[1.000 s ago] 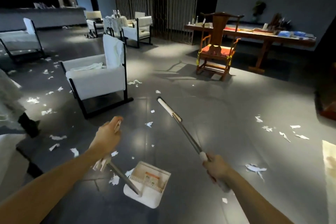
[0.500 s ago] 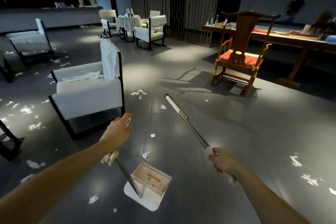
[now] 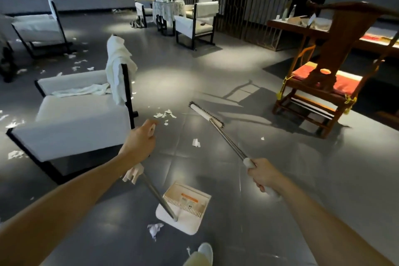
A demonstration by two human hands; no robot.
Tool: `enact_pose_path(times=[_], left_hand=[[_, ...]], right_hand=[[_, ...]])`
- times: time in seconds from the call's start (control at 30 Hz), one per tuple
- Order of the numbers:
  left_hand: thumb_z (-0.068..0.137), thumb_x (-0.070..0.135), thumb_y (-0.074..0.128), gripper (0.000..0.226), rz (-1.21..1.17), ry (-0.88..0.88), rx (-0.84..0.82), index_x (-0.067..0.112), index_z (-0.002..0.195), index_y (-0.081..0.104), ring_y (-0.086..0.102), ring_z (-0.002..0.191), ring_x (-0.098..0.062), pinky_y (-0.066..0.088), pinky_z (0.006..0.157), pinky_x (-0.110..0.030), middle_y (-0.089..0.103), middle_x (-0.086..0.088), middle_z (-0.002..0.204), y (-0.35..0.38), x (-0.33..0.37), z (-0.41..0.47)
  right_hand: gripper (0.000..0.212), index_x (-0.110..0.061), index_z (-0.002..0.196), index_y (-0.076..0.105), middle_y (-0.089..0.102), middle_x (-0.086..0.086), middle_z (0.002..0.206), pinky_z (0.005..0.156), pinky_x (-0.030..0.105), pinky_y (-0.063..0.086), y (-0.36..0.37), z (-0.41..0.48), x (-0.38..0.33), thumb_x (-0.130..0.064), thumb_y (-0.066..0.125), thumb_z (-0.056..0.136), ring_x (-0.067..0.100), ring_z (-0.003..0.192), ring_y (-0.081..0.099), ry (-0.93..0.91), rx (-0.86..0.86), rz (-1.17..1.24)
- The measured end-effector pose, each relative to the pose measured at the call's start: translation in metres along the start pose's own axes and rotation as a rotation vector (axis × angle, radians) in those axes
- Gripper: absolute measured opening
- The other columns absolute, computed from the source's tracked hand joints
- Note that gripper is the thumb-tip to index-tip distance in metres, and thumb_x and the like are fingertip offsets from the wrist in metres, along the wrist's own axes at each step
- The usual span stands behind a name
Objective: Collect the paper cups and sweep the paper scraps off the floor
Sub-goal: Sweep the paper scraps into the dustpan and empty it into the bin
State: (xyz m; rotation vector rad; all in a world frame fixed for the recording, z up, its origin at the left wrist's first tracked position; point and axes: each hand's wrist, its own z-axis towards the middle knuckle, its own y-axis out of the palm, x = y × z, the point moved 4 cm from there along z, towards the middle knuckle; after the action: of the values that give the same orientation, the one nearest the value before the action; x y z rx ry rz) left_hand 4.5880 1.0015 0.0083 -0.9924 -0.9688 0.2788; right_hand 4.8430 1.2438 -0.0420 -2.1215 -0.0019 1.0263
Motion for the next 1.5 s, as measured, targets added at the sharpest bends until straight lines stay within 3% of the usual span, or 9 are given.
enact_pose_path(times=[0.13,0.27,0.47,0.63,0.77,0.83,0.97,1.2,1.5], left_hand=[[0.084,0.001,0.044,0.045,0.008,0.002,-0.016,0.027,0.121,0.046,0.054,0.073,-0.028,0.045,0.060,-0.033,0.054,-0.008,0.091,0.031,0.012,0.134],[0.085,0.003,0.045,0.042,0.044,0.004,0.003,0.024,0.121,0.047,0.050,0.064,-0.023,0.030,0.051,-0.026,0.052,-0.005,0.081,0.050,0.024,0.267],[0.088,0.008,0.052,0.036,0.066,-0.061,0.036,0.022,0.121,0.048,0.048,0.070,-0.019,0.032,0.061,-0.027,0.057,-0.008,0.094,0.104,0.005,0.462],[0.092,0.009,0.050,0.034,0.073,-0.151,0.064,0.021,0.123,0.046,0.047,0.068,-0.012,0.034,0.058,-0.020,0.059,-0.012,0.103,0.141,-0.010,0.622],[0.091,0.004,0.051,0.035,0.040,-0.199,0.143,0.016,0.124,0.050,0.052,0.085,-0.021,0.038,0.075,-0.029,0.061,-0.015,0.106,0.136,-0.016,0.731],[0.091,0.003,0.051,0.034,0.053,-0.216,0.188,0.013,0.123,0.051,0.050,0.084,-0.020,0.036,0.074,-0.029,0.062,-0.016,0.104,0.133,-0.028,0.782],[0.091,0.005,0.050,0.034,0.098,-0.290,0.241,0.012,0.124,0.049,0.051,0.080,-0.019,0.035,0.072,-0.030,0.062,-0.014,0.103,0.135,-0.075,0.890],[0.089,0.007,0.053,0.036,0.099,-0.406,0.299,0.015,0.124,0.050,0.058,0.100,-0.034,0.041,0.085,-0.038,0.063,-0.014,0.111,0.138,-0.162,1.096],[0.087,0.004,0.053,0.039,0.149,-0.484,0.361,0.014,0.124,0.053,0.058,0.092,-0.030,0.042,0.085,-0.037,0.063,-0.015,0.105,0.105,-0.266,1.340]], right_hand=[[0.016,-0.004,0.089,0.060,0.043,0.001,0.052,0.044,0.023,0.032,-0.046,0.127,-0.049,-0.008,0.044,0.092,0.011,0.045,0.039,-0.043,-0.035,-0.116],[0.013,-0.008,0.093,0.057,0.050,0.002,0.055,0.043,0.021,0.038,-0.093,0.234,-0.084,-0.013,0.044,0.094,0.013,0.047,0.047,-0.030,-0.056,-0.168],[0.018,-0.005,0.084,0.054,0.049,0.005,0.063,0.042,0.022,0.034,-0.141,0.429,-0.133,-0.012,0.043,0.096,0.012,0.048,0.041,-0.057,-0.086,-0.142],[0.024,0.000,0.111,0.058,0.053,0.007,0.071,0.048,0.027,0.039,-0.191,0.619,-0.188,-0.006,0.045,0.093,0.013,0.049,0.044,-0.089,-0.193,-0.247],[0.009,-0.005,0.090,0.054,0.054,0.012,0.071,0.054,0.027,0.038,-0.220,0.755,-0.264,-0.005,0.045,0.091,0.023,0.056,0.049,-0.144,-0.257,-0.344],[0.012,-0.009,0.081,0.049,0.055,0.013,0.072,0.050,0.026,0.037,-0.223,0.818,-0.303,-0.005,0.044,0.091,0.023,0.057,0.051,-0.177,-0.269,-0.368],[0.017,-0.001,0.102,0.059,0.054,0.013,0.069,0.042,0.025,0.035,-0.207,0.948,-0.365,-0.002,0.045,0.092,0.022,0.052,0.048,-0.169,-0.313,-0.279],[0.019,-0.003,0.109,0.057,0.044,0.009,0.067,0.039,0.019,0.026,-0.182,1.181,-0.497,-0.004,0.046,0.094,0.017,0.050,0.036,-0.146,-0.389,-0.155],[0.008,-0.005,0.099,0.055,0.039,0.008,0.063,0.038,0.018,0.024,-0.139,1.424,-0.690,-0.006,0.049,0.093,0.016,0.046,0.033,-0.268,-0.462,-0.189]])
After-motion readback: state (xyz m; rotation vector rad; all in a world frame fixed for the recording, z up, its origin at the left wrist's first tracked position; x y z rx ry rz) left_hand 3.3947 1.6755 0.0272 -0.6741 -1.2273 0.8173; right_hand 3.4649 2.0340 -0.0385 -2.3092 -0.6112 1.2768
